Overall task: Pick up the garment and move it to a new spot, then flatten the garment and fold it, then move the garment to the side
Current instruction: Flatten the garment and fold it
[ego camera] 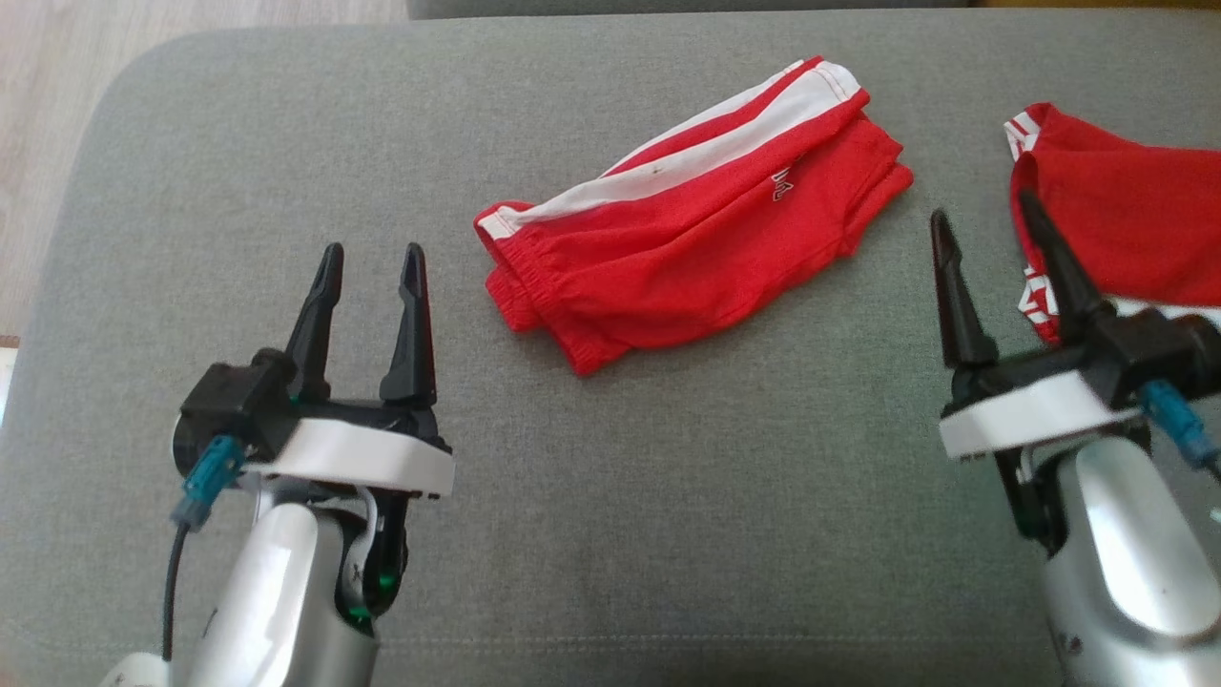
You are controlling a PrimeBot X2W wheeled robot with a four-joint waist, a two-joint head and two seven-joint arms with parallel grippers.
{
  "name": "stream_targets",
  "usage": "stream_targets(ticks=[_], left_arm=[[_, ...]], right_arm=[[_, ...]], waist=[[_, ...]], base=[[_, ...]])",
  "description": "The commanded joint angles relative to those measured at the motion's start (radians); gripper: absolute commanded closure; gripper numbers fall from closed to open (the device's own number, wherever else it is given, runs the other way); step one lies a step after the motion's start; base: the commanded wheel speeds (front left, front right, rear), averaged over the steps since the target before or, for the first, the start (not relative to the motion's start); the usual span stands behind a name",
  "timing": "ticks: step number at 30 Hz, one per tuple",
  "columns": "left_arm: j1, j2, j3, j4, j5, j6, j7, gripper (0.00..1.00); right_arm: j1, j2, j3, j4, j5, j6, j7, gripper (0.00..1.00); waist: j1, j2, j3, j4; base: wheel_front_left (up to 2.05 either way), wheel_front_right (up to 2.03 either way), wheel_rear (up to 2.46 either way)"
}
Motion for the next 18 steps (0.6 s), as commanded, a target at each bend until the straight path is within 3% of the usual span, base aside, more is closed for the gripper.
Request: stream_targets(ticks=[1, 8, 18], left_arm=[[-0.03, 0.01, 0.027, -0.043, -0.005, 0.007, -0.006, 0.0], [-0.04, 0.009, 0.017, -0.054, -0.004, 0.006, -0.006, 0.0], [-0.071, 0.009, -0.017, -0.046, -0.021, 0.007, -0.006, 0.0]], right_arm=[[-0.013, 0.007, 0.011, -0.043, -0.009, 0.006, -0.005, 0.0], [0.006, 0.06, -0.044, -0.055, 0.024, 0.006, 0.082, 0.0], [-0.089, 0.114, -0.224, 0.05, 0.384, 0.006, 0.309, 0.0]], waist=[[0.0001, 0.0, 0.0, -0.001], [0.0001, 0.0, 0.028, 0.02], [0.0001, 0.0, 0.114, 0.098]], base=[[0.0, 0.0, 0.0], [0.0, 0.0, 0.0], [0.0, 0.0, 0.0]])
